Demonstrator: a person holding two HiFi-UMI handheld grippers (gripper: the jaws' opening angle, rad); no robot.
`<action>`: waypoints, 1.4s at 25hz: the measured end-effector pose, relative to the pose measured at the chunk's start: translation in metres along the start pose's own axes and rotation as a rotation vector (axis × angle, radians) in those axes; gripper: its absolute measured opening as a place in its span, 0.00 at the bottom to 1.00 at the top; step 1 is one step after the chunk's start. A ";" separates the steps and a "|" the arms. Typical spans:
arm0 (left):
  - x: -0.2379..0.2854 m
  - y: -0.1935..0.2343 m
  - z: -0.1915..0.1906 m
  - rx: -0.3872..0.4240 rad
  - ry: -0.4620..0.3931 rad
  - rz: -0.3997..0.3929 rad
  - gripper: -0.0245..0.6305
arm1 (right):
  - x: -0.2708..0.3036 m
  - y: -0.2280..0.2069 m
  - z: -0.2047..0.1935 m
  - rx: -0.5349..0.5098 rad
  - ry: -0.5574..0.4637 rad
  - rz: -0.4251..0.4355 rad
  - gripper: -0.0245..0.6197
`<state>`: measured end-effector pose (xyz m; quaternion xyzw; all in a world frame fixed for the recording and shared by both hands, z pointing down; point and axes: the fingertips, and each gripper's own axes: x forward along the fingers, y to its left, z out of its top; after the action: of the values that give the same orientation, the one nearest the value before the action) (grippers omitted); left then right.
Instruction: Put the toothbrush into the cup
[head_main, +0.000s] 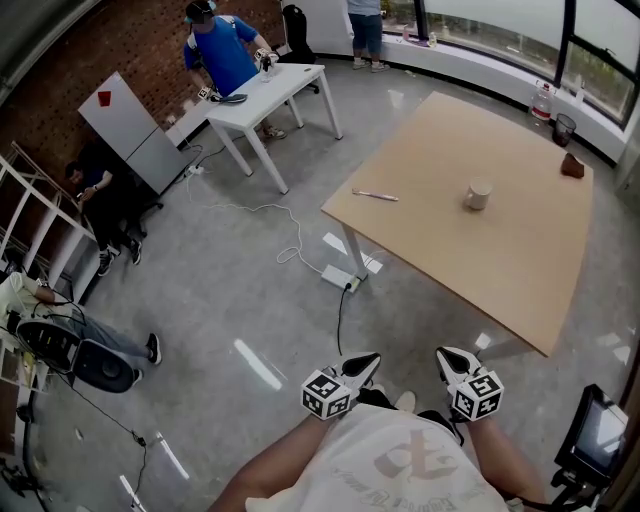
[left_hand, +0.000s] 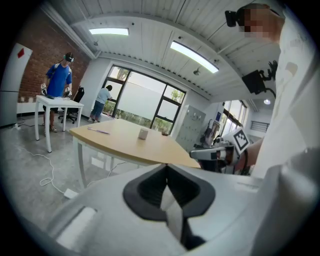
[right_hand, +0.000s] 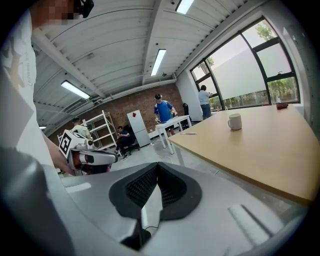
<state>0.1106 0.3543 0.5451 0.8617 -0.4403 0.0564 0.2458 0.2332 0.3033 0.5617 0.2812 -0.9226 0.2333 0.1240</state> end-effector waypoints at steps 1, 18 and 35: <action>0.005 0.002 0.003 0.003 0.001 -0.003 0.05 | 0.002 -0.004 0.002 0.001 0.001 -0.005 0.06; 0.071 0.111 0.050 -0.007 0.007 -0.072 0.05 | 0.101 -0.062 0.060 -0.040 0.022 -0.064 0.06; 0.064 0.229 0.095 -0.057 -0.028 -0.003 0.05 | 0.216 -0.059 0.116 -0.146 0.098 0.012 0.06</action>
<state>-0.0421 0.1495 0.5678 0.8557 -0.4438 0.0311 0.2642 0.0803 0.1025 0.5608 0.2540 -0.9316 0.1797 0.1879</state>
